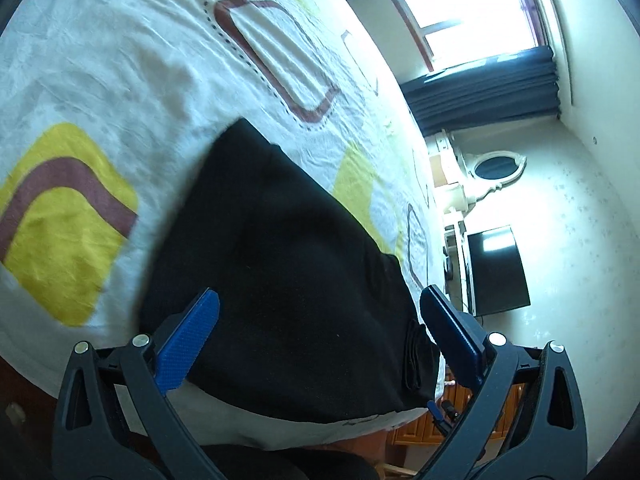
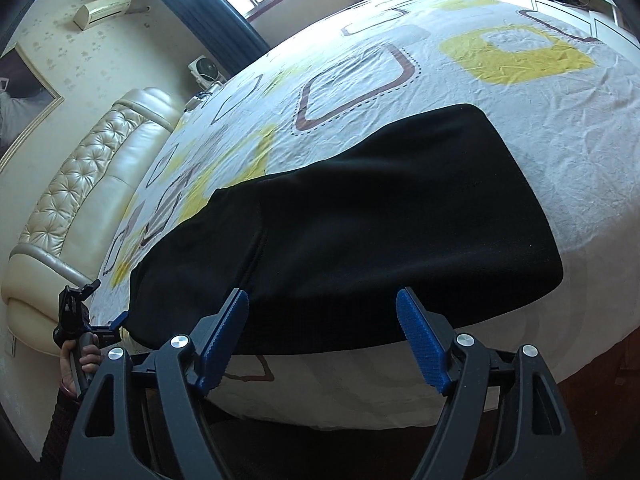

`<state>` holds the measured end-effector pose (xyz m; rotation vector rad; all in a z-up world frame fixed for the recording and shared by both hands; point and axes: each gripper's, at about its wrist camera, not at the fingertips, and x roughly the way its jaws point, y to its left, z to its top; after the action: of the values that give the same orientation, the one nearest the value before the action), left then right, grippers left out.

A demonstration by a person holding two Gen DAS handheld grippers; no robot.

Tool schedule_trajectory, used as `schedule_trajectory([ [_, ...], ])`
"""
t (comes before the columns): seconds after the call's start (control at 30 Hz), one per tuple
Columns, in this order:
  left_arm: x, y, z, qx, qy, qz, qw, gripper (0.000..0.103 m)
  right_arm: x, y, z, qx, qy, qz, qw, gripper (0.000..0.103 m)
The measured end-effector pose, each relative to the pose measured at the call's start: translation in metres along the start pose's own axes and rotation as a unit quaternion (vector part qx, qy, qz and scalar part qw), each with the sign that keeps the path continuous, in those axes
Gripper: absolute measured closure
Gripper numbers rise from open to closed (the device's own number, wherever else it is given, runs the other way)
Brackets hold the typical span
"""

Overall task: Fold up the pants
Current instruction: 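Fold the pants edge over with the right tool and release it, then grasp the end of the black pants with the left tool and lift it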

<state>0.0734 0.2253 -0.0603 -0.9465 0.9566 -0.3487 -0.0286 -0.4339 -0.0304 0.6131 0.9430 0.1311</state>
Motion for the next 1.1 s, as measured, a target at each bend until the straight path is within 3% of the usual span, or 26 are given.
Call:
schedule_trajectory([
  [0.13,-0.011,0.019,0.011,-0.002,0.001,-0.024,0.9997,0.003,0.009,0.0,-0.002,0.0,0.015,0.004,1.0,0.028],
  [0.3,-0.004,0.028,0.014,0.03,0.022,0.022,0.9991,0.003,0.012,0.005,-0.005,0.0,0.021,0.009,1.0,0.028],
  [0.47,-0.001,0.041,0.018,0.014,0.039,-0.027,0.9988,0.003,0.017,0.005,-0.007,0.002,0.027,0.011,1.0,0.028],
  [0.63,0.011,0.03,0.017,0.053,0.076,-0.036,0.9951,0.003,0.026,0.003,-0.009,0.009,0.042,0.014,0.999,0.028],
  [0.8,0.025,0.02,0.018,0.061,0.107,-0.046,0.9914,0.003,0.028,0.006,-0.01,0.002,0.043,0.014,0.999,0.028],
  [0.83,0.026,0.018,0.019,0.06,0.113,-0.05,0.9906,0.01,0.029,0.007,-0.01,0.002,0.044,0.015,0.999,0.028],
  [0.87,0.029,0.018,0.02,0.059,0.122,-0.047,0.9896,0.032,0.029,0.007,-0.01,0.002,0.044,0.016,0.999,0.028],
  [0.97,0.042,0.032,0.019,0.032,0.154,-0.018,0.9874,0.077,0.031,0.007,-0.011,0.0,0.045,0.016,0.999,0.028],
  [1.1,0.04,0.045,0.021,0.004,0.156,-0.034,0.9871,0.086,0.032,0.005,-0.01,0.005,0.045,0.018,0.999,0.028],
])
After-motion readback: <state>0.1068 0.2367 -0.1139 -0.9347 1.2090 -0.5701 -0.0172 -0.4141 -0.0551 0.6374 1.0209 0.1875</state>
